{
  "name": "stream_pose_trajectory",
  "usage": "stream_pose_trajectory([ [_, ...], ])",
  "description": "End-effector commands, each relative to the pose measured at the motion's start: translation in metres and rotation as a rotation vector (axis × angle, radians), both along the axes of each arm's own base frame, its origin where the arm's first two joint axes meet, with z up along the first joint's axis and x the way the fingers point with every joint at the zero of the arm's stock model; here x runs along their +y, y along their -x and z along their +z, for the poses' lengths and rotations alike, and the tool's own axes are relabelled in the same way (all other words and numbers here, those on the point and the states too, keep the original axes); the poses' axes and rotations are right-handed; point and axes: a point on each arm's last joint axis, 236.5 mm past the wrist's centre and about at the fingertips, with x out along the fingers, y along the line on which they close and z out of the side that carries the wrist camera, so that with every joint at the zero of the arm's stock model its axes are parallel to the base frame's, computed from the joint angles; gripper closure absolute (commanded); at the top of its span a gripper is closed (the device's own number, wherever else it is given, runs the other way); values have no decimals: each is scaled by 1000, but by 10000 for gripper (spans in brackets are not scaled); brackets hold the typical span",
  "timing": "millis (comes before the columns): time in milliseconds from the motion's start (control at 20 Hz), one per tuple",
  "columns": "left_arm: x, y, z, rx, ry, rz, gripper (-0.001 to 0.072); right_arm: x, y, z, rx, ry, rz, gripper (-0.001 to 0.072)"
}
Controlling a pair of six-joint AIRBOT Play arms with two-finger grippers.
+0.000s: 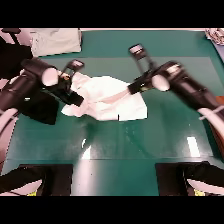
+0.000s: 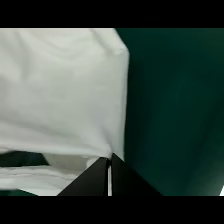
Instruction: Fold the shirts.
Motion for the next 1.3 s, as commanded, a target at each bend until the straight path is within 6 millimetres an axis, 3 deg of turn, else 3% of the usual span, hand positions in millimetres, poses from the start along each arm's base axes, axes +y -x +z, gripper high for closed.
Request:
stream_pose_trajectory([
  [0,27,13,69,-122,-13,29,680,-68,-2,53,-77,-56,-44,697],
  [100,50,12,122,-238,-49,60,679,-111,-8,79,-107,-135,-134,697],
  [200,77,-3,187,-429,-84,103,679,-149,-21,118,-191,-215,-190,697],
  [300,92,-19,246,-605,-43,146,680,-167,-39,169,-293,-399,-212,696],
  [400,107,-36,287,-736,-7,205,680,-162,-51,233,-435,-538,-68,695],
  [550,114,-52,320,-866,50,249,680,-158,-44,317,-661,-467,155,695],
  [650,97,-54,321,-864,125,221,680,-146,-28,351,-762,-394,257,697],
  [700,85,-52,317,-832,190,214,680,-138,-18,357,-779,-380,282,696],
  [750,74,-47,309,-780,248,218,680,-130,-7,353,-771,-368,297,696],
  [850,48,-23,275,-575,351,217,680,-110,15,316,-660,-353,320,697],
  [1000,-4,44,215,-154,454,135,680,-107,28,193,-383,-193,274,697],
  [1150,-70,107,182,100,495,-58,680,-120,38,67,-201,-45,200,697],
  [1250,-102,143,150,214,443,-149,680,-111,62,17,-97,-51,205,697],
])
